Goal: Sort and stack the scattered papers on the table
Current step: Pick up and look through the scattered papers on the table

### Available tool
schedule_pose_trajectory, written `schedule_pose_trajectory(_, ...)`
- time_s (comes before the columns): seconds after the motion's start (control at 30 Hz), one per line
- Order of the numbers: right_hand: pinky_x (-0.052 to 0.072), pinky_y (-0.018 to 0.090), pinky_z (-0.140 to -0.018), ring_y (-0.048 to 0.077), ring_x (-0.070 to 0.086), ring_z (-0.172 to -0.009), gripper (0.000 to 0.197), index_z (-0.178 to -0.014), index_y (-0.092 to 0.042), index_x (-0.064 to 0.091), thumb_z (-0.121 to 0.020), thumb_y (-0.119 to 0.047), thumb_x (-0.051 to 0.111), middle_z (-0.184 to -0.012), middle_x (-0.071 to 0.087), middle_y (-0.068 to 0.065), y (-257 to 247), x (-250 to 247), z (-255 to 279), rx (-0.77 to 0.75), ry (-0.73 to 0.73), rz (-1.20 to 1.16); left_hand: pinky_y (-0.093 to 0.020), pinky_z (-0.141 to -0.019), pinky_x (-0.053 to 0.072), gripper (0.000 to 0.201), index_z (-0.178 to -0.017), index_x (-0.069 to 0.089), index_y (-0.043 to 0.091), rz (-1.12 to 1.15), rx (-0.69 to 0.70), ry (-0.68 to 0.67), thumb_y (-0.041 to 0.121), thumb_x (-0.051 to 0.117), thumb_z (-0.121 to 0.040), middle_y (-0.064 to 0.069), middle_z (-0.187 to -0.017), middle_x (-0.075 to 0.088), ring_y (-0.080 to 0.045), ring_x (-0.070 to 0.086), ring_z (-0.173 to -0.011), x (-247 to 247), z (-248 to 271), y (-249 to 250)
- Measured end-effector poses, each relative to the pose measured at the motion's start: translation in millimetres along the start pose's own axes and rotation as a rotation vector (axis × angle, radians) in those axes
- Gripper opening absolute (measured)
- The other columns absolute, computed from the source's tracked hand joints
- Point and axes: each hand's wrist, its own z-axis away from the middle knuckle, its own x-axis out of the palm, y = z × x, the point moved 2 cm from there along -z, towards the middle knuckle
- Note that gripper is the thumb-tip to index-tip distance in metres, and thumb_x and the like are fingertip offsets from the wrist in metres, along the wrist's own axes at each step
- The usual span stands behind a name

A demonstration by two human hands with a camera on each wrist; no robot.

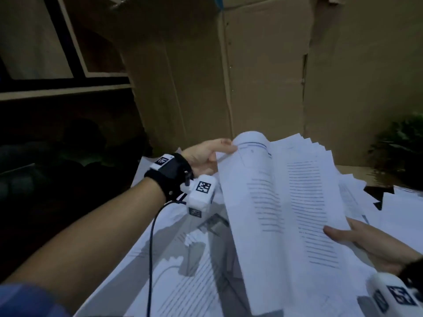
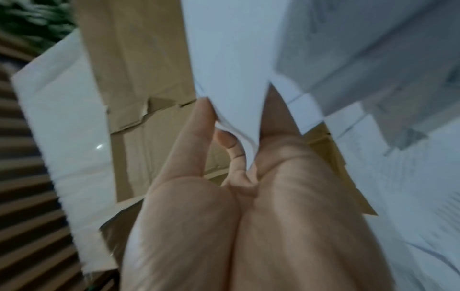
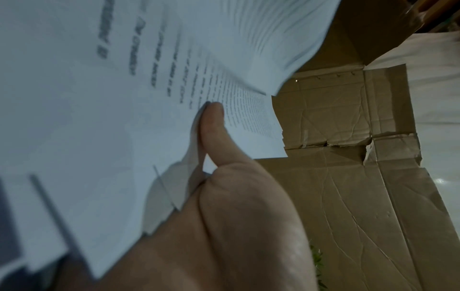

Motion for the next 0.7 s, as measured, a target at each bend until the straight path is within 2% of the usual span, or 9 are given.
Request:
schedule_pose_trajectory(0.1,0.06,0.032,-0.081,0.016,0.073,-0.102,0.042,-0.13,-0.021,0.059,-0.09,-0.012,0.067,-0.116,0.074,-0.002,-1.4,1.0,1.6,0.0,0.032,-0.018,-0.029,-0.064,0.059,0.025,-0.105,0.055,0.013,-0.203,-0.092,0.117,-0.004,0.064,-0.089,-0.011,-0.11,0.064,-0.019,0.07,-0.085,-15.0,-36.7,-39.8)
schedule_pose_trajectory(0.17,0.054,0.039,-0.098,0.02,0.068,-0.112,0.055,-0.136,-0.021,0.054,-0.086,-0.015,0.076,-0.121,0.072,-0.001,0.4,-1.1,0.5,0.008,0.048,-0.026,-0.03,-0.059,0.054,0.053,-0.128,0.048,0.016,-0.472,-0.101,0.286,0.002,0.075,-0.084,-0.007,-0.125,0.054,-0.021,0.061,-0.101,-23.9,-49.3,-54.4)
schedule_pose_trajectory(0.2,0.053,0.039,-0.098,0.02,0.068,-0.111,0.052,-0.133,-0.022,0.055,-0.086,-0.014,0.075,-0.119,0.073,-0.001,0.3,-1.4,1.8,0.015,0.064,-0.02,-0.029,-0.058,0.05,0.061,-0.133,0.044,0.016,-0.589,-0.078,0.341,0.007,0.077,-0.082,-0.005,-0.123,0.051,-0.022,0.056,-0.101,-24.5,-51.1,-58.7)
schedule_pose_trajectory(0.3,0.061,0.028,-0.073,0.021,0.073,-0.1,0.029,-0.12,-0.017,0.063,-0.093,-0.007,0.06,-0.116,0.074,0.004,-4.7,4.8,7.5,0.004,0.049,-0.043,-0.025,-0.059,0.046,0.057,-0.128,0.049,0.011,-0.723,-0.048,0.42,0.014,0.08,-0.08,-0.006,-0.115,0.057,-0.02,0.057,-0.092,-31.0,-59.9,-65.2)
schedule_pose_trajectory(0.33,0.062,0.029,-0.075,0.022,0.072,-0.104,0.03,-0.123,-0.015,0.062,-0.095,-0.007,0.057,-0.119,0.073,0.006,-5.3,6.7,8.4,0.006,0.031,-0.039,-0.024,-0.058,0.045,0.051,-0.124,0.053,0.009,-0.738,-0.03,0.435,0.014,0.079,-0.08,-0.006,-0.111,0.061,-0.02,0.058,-0.09,-32.8,-63.0,-66.0)
schedule_pose_trajectory(0.5,0.053,0.041,-0.096,0.028,0.067,-0.116,0.042,-0.133,-0.01,0.058,-0.091,-0.01,0.057,-0.127,0.069,0.008,-5.1,8.4,8.6,-0.009,0.02,-0.004,-0.022,-0.057,0.052,0.039,-0.12,0.06,0.008,-0.484,0.013,0.427,0.014,0.077,-0.084,-0.009,-0.117,0.067,-0.022,0.065,-0.095,-30.8,-65.2,-70.6)
schedule_pose_trajectory(0.53,0.053,0.041,-0.096,0.028,0.067,-0.115,0.043,-0.133,-0.01,0.058,-0.09,-0.011,0.057,-0.126,0.069,0.009,-6.6,11.1,10.8,0.002,0.016,-0.001,-0.022,-0.063,0.055,0.033,-0.115,0.061,0.01,-0.396,0.02,0.418,0.012,0.076,-0.085,-0.007,-0.115,0.066,-0.021,0.063,-0.098,-29.4,-65.5,-71.0)
schedule_pose_trajectory(0.63,0.057,0.044,-0.093,0.031,0.069,-0.11,0.04,-0.13,-0.01,0.06,-0.09,-0.009,0.057,-0.122,0.071,0.01,-9.0,11.8,13.3,0.016,0.023,0.003,-0.041,-0.098,0.051,0.058,-0.131,0.052,0.01,-0.21,0.026,0.388,0.014,0.08,-0.08,-0.003,-0.122,0.061,-0.022,0.06,-0.111,-21.2,-68.7,-68.6)
schedule_pose_trajectory(0.7,0.058,0.047,-0.091,0.032,0.073,-0.102,0.035,-0.127,-0.009,0.063,-0.091,-0.009,0.059,-0.115,0.074,0.011,-11.5,14.3,16.4,0.047,0.056,-0.007,-0.045,-0.095,0.053,0.049,-0.117,0.061,0.007,-0.172,0.052,0.398,0.016,0.085,-0.075,-0.004,-0.113,0.067,-0.022,0.066,-0.098,-12.0,-74.4,-69.9)
